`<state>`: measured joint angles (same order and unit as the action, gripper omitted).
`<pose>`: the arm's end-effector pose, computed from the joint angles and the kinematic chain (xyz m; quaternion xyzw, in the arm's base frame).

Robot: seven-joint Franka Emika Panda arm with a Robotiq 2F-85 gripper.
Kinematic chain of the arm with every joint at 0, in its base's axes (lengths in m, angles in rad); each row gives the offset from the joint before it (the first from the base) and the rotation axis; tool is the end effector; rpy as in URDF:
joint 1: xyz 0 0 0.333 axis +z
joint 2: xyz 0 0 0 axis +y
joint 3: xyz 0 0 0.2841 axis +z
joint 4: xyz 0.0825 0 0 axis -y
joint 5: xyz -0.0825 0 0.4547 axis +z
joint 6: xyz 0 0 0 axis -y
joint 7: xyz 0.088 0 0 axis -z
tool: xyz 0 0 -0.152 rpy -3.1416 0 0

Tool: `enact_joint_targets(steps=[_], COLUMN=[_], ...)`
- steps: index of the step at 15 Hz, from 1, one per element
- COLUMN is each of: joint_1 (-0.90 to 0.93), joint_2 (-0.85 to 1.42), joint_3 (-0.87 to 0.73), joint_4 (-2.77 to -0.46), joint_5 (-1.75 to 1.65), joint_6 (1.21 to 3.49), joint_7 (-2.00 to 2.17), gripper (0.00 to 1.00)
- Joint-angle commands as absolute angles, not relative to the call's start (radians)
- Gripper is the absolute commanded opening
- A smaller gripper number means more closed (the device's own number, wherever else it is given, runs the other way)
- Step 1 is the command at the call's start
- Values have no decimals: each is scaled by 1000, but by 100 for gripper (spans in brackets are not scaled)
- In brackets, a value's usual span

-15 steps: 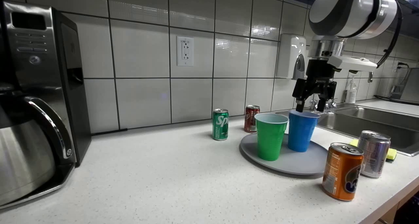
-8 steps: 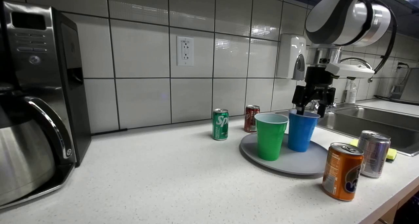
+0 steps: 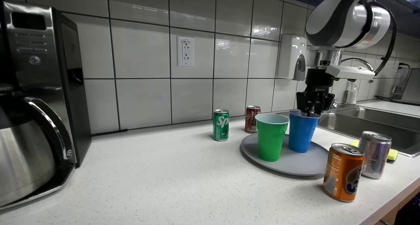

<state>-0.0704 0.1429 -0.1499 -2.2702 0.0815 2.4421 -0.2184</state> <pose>0.5651 -0.1267 0.1697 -0.9993 0.0308 -0.0187 0.0123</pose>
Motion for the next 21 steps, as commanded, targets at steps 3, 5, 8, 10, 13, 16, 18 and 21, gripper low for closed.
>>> enact_joint_targets(steps=[3, 5, 8, 10, 13, 16, 18, 21], joint_1=[-96, -95, -93, -93, -95, -96, -102, -120], joint_2=[128, 118, 94, 69, 17, -29, -53, -82], joint_3=[-121, -118, -114, -112, -113, -123, -134, -161], joint_4=[-2267, -2273, -2282, -2291, -2309, -2325, -2336, -2354], joint_5=[91, 91, 94, 106, 135, 164, 176, 190], joint_6=[2443, 2441, 2442, 2444, 2451, 2453, 2453, 2449], joint_7=[-234, -234, -236, -243, -258, -266, -267, -275], gripper=[3, 0, 1, 1, 1, 1, 1, 1])
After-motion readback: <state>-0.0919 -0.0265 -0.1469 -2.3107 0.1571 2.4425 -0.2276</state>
